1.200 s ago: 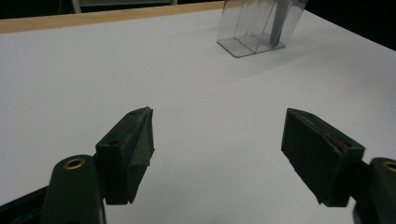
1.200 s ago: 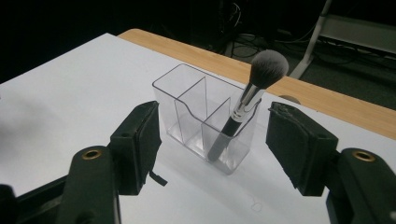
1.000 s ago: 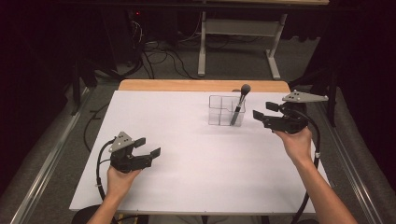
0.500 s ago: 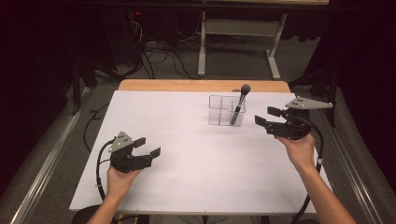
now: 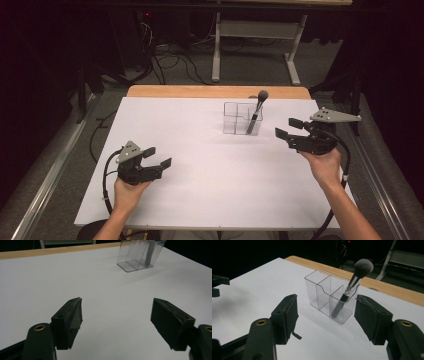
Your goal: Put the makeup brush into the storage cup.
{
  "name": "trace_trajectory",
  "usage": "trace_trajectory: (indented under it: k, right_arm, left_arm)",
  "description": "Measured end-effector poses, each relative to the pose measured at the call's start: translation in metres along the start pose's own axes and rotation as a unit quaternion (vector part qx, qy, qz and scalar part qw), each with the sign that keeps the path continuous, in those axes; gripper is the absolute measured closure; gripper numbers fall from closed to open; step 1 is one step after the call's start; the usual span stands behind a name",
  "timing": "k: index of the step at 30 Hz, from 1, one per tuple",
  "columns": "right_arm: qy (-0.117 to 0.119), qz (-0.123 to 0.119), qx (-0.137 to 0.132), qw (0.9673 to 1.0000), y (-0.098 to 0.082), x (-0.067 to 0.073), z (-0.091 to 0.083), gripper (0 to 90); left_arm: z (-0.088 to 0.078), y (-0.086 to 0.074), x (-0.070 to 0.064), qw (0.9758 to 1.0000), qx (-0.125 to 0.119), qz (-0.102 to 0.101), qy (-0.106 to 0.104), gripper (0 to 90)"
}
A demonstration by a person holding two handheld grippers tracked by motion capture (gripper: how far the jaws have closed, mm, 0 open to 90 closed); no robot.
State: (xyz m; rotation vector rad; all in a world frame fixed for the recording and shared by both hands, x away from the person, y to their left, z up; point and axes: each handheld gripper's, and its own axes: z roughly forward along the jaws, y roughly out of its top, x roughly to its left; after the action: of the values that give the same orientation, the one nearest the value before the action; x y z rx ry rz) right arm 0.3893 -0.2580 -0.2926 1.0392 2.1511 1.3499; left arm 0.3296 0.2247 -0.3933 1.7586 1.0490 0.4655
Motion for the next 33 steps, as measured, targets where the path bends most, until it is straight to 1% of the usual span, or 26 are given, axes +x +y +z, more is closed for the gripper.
trace_trajectory:
  k: [3, 4, 6, 7, 17, 18, 19, 23, 26, 33]
  right_arm:
    - [0.003, 0.0, -0.001, 1.0, -0.002, 0.002, -0.002, 37.2]
    - [0.003, -0.003, 0.0, 1.0, -0.002, 0.002, -0.002, 37.2]
    - [0.003, 0.0, 0.001, 1.0, -0.003, 0.003, -0.003, 37.2]
    - [0.003, -0.003, 0.001, 1.0, -0.004, 0.002, -0.004, 37.2]
    - [0.006, 0.005, -0.001, 1.0, -0.012, 0.002, -0.008, 37.2]
    - [0.006, 0.0, -0.001, 1.0, -0.012, 0.001, -0.009, 37.2]
    - [0.005, 0.004, 0.001, 1.0, -0.013, 0.001, -0.01, 37.2]
    - [0.005, 0.003, 0.0, 1.0, -0.017, 0.001, -0.013, 37.3]
    - [0.005, 0.006, 0.001, 1.0, -0.02, 0.001, -0.015, 37.2]
    - [0.007, 0.01, -0.003, 0.9999, -0.025, 0.001, -0.016, 37.3]
  left_arm:
    - [-0.001, 0.0, 0.0, 1.0, -0.002, 0.0, 0.0, 25.7]
    - [-0.001, 0.0, 0.0, 1.0, -0.003, -0.001, 0.0, 25.7]
    - [0.0, 0.0, 0.001, 1.0, 0.0, -0.001, 0.0, 25.7]
    - [0.0, 0.0, 0.001, 1.0, 0.001, 0.0, 0.001, 25.7]
    - [0.0, 0.0, 0.0, 1.0, 0.002, 0.003, -0.002, 25.6]
    - [0.0, 0.0, 0.0, 1.0, 0.002, 0.003, -0.002, 25.6]
    - [0.0, 0.0, 0.0, 1.0, 0.001, 0.003, -0.002, 25.6]
    - [0.0, 0.0, -0.001, 1.0, 0.002, 0.004, -0.002, 25.6]
    - [0.0, 0.0, 0.0, 1.0, 0.002, 0.003, -0.002, 25.6]
    - [0.0, 0.0, -0.001, 1.0, 0.002, 0.005, -0.004, 25.5]
